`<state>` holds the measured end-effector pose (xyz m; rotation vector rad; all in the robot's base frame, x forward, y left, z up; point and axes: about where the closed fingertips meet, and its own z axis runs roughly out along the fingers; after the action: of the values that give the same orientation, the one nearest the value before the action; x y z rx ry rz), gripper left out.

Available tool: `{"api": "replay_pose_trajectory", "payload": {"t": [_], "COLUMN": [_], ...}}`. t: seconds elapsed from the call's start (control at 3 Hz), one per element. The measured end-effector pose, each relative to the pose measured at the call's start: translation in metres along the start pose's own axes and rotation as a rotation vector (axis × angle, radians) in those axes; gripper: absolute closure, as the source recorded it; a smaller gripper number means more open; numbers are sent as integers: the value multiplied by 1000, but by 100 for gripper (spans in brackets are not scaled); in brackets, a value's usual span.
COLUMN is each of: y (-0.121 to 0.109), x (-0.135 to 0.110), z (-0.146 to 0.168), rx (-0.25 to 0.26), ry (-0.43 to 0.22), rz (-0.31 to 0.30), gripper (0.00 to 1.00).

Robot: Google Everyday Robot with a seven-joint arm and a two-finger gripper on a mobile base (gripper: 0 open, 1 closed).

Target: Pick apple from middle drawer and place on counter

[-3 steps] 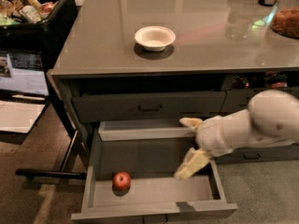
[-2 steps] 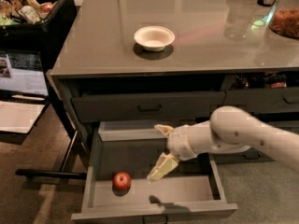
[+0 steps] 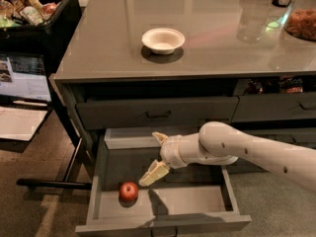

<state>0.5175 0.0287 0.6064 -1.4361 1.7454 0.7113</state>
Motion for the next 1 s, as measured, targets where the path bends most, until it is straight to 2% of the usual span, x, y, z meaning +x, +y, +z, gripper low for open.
{"api": "replay_pose_trajectory", "payload": {"t": [0.33, 0.67, 1.0], "y": [0, 6, 10], "x": [0, 14, 47], "z": [0, 15, 59], "rx": [-2, -22, -45], "ry": [0, -13, -34], "rz": [-1, -6, -14], "gripper": [0, 0, 0]}}
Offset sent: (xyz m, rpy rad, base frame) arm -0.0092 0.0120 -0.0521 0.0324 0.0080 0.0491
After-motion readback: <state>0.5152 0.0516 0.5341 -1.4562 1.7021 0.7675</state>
